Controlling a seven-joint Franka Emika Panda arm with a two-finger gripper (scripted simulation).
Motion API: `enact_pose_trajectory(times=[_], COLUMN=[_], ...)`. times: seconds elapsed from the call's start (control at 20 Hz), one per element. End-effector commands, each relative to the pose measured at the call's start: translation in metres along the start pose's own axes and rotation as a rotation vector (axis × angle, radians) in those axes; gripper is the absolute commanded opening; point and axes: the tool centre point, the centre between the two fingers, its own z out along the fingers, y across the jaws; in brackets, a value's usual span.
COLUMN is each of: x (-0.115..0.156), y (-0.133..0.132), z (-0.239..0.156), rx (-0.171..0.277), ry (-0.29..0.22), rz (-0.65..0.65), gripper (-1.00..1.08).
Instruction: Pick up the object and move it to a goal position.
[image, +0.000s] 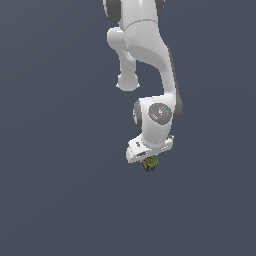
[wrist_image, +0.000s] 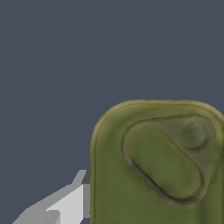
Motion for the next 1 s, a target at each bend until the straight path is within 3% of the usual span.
enact_pose_trajectory(times=[0.0, 0.4, 0.95], x=[0.001, 0.001, 0.008], y=[0.000, 0.015, 0.101], z=[0.000, -0.002, -0.013], rx=[0.000, 0.000, 0.000], ry=[0.002, 0.000, 0.001], rz=[0.000, 0.000, 0.000], gripper=[-1.00, -1.00, -1.00])
